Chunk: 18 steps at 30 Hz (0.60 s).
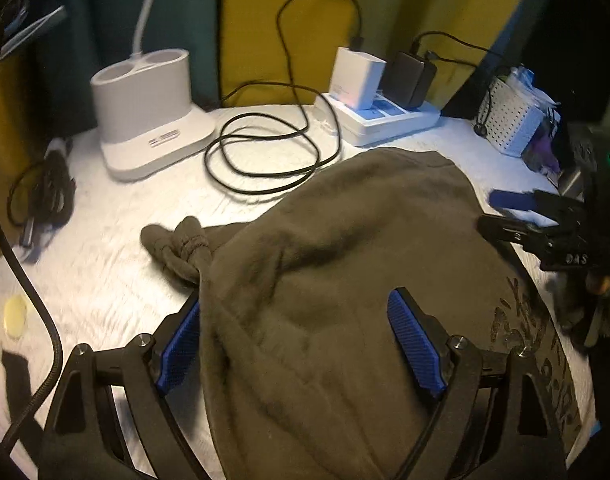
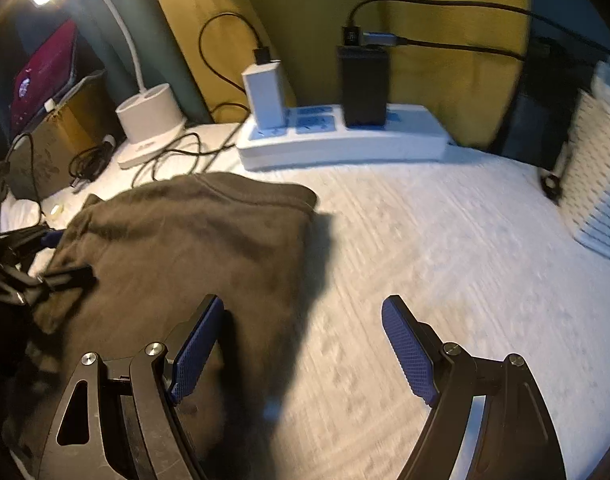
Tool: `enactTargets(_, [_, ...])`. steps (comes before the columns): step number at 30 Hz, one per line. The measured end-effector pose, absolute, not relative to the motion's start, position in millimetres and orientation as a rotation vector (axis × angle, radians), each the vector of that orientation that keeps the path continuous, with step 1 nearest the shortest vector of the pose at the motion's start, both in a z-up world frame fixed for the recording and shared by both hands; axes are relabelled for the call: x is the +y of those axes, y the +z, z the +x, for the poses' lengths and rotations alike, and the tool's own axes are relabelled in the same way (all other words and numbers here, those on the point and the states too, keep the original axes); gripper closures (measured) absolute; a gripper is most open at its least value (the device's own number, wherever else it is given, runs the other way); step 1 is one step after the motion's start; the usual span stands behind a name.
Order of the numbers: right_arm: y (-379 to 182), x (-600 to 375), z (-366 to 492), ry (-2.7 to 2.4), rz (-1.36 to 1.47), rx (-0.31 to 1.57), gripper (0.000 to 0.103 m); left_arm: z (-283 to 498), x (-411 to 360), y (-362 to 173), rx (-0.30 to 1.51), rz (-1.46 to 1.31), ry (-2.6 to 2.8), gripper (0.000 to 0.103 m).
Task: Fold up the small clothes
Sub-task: 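Move both grippers to the end of the folded shirt and grasp it, then lift the folded shirt off the bed with both grippers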
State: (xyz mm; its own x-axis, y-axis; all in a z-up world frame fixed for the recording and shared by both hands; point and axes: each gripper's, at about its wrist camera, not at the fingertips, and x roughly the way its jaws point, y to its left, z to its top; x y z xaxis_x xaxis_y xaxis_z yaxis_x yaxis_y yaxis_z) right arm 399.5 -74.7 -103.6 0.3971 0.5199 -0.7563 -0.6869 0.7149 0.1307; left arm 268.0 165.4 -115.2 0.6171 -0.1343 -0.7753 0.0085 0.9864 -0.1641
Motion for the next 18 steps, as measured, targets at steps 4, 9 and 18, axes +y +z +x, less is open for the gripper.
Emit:
enactTargets(4, [-106.0, -55.8, 409.2, 0.821, -0.219, 0.870, 0.020, 270.5, 162.4, -115.3, 0.888, -0.135, -0.107, 0.034])
enactTargets(9, [-110.2, -28.9, 409.5, 0.833, -0.289, 0.843, 0.032, 273.0, 158.5, -116.9, 0.873, -0.138, -0.122, 0.063])
enactTargets(18, [-106.6, -19.7, 394.0, 0.900, -0.302, 0.806, 0.084, 270.0, 154.6, -108.2, 0.830, -0.156, -0.159, 0.076])
